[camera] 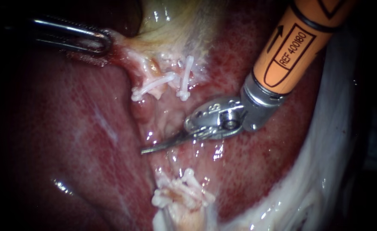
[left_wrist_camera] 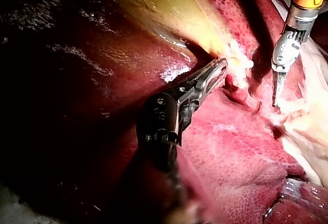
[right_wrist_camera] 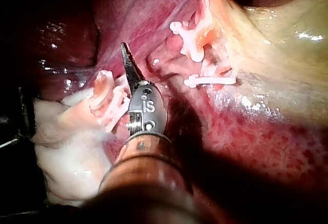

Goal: Go back from the cut right tube

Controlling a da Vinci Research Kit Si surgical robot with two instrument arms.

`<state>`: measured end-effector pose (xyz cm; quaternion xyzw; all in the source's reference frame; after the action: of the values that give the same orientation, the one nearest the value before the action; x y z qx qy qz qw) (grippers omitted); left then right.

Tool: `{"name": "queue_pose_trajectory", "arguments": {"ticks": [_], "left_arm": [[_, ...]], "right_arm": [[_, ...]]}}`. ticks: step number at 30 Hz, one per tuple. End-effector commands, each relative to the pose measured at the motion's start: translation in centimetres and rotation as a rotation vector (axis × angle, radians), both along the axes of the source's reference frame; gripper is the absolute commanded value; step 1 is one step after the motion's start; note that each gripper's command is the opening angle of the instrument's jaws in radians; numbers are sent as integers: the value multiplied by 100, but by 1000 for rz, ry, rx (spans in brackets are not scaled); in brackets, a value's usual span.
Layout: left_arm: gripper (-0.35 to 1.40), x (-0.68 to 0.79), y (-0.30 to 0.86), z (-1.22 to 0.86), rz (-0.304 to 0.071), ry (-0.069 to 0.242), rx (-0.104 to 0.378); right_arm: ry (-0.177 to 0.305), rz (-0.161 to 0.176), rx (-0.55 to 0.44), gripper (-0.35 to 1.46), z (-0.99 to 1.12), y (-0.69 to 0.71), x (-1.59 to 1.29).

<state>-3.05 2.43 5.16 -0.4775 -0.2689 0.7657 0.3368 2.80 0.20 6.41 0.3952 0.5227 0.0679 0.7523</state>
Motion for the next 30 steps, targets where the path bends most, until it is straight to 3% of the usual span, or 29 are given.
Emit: {"name": "queue_pose_trajectory", "arguments": {"ticks": [1,4,5,6,7,9,10,12,15,18,21,25,27,30], "left_arm": [[-35,0,0,0,0,0,0],[-35,0,0,1,0,0,0],[-35,0,0,1,0,0,0],[-35,0,0,1,0,0,0],[-35,0,0,1,0,0,0],[-35,0,0,1,0,0,0],[-35,0,0,1,1,0,0],[-35,1,1,1,1,0,0],[-35,1,1,2,1,0,0],[-35,1,1,2,1,0,0],[-35,2,1,2,2,-1,0],[-35,2,2,4,2,-1,0],[-35,2,2,4,2,-1,0],[-35,2,1,5,2,-1,-1]], "right_arm": [[4,1,3,-35,0,0,0],[21,5,11,-35,0,0,0],[27,17,13,-6,0,1,1],[43,35,18,59,1,1,3],[57,52,23,99,1,2,5],[81,98,30,133,1,3,10],[92,124,33,140,2,3,12],[93,154,38,143,2,3,14],[93,155,38,143,2,3,12],[80,180,28,145,0,1,6],[55,261,-47,145,-6,-3,-11],[-9,406,-222,145,-16,-14,-41],[-40,413,-309,145,-19,-18,-60],[-116,357,-429,145,-23,-21,-85]]}}
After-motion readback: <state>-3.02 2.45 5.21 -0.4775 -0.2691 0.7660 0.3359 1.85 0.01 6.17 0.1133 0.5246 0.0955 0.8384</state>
